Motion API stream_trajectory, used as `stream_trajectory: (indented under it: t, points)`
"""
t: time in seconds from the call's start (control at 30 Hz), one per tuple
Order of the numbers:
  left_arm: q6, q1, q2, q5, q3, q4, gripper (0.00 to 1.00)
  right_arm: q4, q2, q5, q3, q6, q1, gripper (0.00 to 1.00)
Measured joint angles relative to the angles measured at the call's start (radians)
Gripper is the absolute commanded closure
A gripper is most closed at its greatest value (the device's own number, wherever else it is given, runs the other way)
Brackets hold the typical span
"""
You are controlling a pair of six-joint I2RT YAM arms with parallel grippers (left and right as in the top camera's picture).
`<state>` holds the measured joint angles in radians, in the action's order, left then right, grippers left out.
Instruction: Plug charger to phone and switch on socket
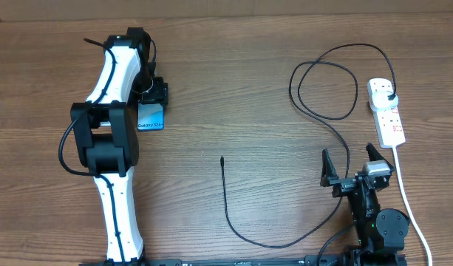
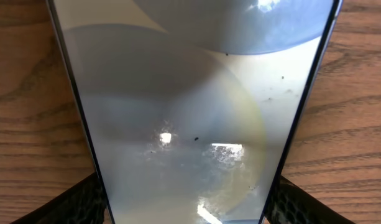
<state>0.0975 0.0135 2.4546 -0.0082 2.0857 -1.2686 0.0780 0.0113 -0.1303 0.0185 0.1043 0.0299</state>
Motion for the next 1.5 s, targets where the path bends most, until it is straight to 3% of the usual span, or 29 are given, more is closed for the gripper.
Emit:
stream_trajectory:
  t: [0.8, 1.5]
  points:
    - [0.000, 0.000, 0.029, 0.005, 0.137, -0.090, 0.96, 0.000, 0.000, 0.000, 0.000, 0.000, 0.000, 0.00]
    - [-0.003, 0.000, 0.032, 0.113, 0.315, -0.192, 0.96, 0.000, 0.000, 0.000, 0.000, 0.000, 0.000, 0.00]
